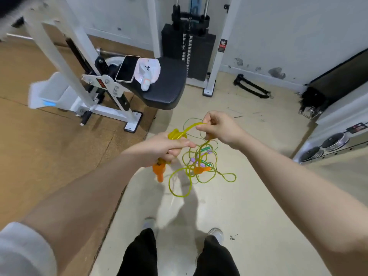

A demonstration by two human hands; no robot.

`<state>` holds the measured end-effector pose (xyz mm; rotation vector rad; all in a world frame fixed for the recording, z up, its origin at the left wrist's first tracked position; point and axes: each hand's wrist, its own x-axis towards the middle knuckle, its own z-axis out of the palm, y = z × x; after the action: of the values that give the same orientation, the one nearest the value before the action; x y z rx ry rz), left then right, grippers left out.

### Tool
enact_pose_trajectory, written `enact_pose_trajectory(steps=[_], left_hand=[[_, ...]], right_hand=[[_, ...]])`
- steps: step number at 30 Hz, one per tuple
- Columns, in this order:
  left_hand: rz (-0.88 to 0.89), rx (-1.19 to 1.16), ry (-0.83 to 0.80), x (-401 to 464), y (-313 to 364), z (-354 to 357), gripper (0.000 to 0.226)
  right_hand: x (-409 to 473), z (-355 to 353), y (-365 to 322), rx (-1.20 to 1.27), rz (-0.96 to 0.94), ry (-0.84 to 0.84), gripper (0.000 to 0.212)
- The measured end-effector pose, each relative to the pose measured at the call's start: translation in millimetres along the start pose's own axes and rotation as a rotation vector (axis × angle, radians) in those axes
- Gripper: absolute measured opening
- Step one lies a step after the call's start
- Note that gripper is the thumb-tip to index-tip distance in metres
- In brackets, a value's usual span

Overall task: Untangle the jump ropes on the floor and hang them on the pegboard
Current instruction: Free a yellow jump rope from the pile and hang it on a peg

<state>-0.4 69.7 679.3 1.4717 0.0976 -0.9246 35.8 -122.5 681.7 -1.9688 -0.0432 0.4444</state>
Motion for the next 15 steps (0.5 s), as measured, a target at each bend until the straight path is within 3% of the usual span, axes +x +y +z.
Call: enact_pose_trajectory(steps=[7,15], left_hand=[[0.083,-0.086,0.066,-16.9,10.2,-6.4,0.028],[0.106,-0.138,0.092,-23.3,23.0,-7.1,0.028]], right_hand=[[-8.3,11.7,-20.3,0.222,0.032,0.065,0.029],[-23.3,14.8,-27.6,0.084,0.075,-0.23,0.023]])
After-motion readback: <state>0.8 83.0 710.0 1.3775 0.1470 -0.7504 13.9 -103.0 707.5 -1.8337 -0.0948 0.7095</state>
